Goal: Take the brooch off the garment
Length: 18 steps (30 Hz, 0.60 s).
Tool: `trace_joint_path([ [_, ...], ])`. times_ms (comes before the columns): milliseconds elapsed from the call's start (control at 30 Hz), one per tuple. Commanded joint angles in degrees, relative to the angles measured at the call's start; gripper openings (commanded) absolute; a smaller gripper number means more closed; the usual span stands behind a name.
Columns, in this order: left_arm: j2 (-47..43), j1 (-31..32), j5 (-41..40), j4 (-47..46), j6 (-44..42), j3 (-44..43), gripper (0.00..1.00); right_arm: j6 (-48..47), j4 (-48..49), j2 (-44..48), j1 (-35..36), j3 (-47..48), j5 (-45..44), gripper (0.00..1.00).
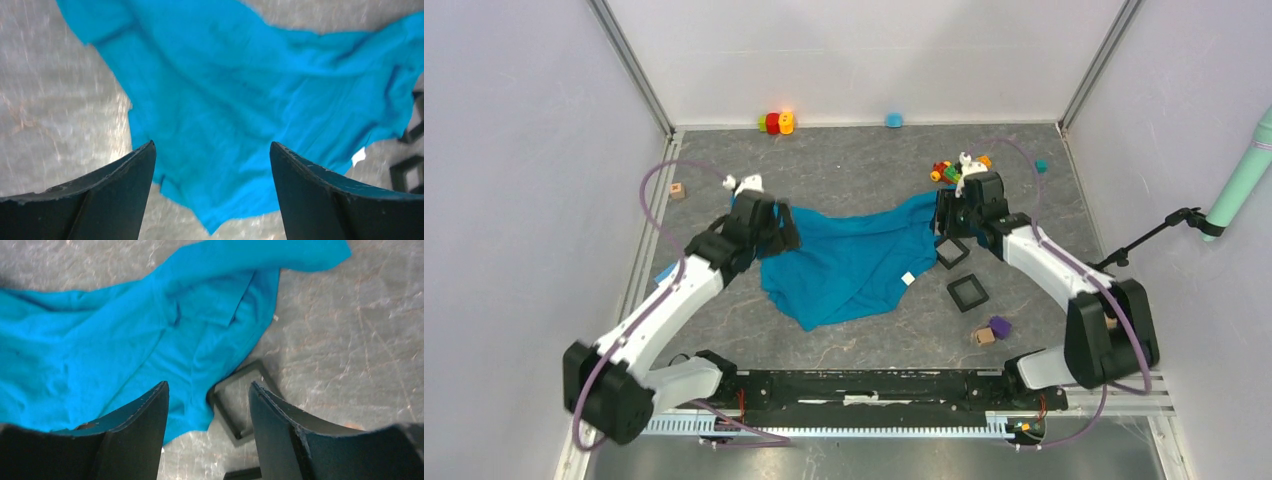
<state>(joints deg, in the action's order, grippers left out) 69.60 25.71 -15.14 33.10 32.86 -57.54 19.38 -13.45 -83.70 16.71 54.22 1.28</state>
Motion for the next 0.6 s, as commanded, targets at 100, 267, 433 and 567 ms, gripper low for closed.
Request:
trace_joint_path([
  [100,-18.6,6.5,9.2,3.2,12.3,16.9,0.84,-3.5,8.1,13.3,8.4,-11.7,2.8,0.63],
  [267,-22.9,13.6,11.7,5.2,20.4,22.3,0.82,-8.1,8.7,13.3,17.0,-14.4,7.2,0.61],
  [433,-25.8,18.7,10.5,4.7,31.1,27.6,0.77,-11.0,11.0,10.5,23.7,-16.9,7.6,0.57],
  [567,-25.3,20.7,7.9,4.4,35.5,30.1,0.76,-11.4,15.6,9.6,27.8,-19.7,7.7,0.57],
])
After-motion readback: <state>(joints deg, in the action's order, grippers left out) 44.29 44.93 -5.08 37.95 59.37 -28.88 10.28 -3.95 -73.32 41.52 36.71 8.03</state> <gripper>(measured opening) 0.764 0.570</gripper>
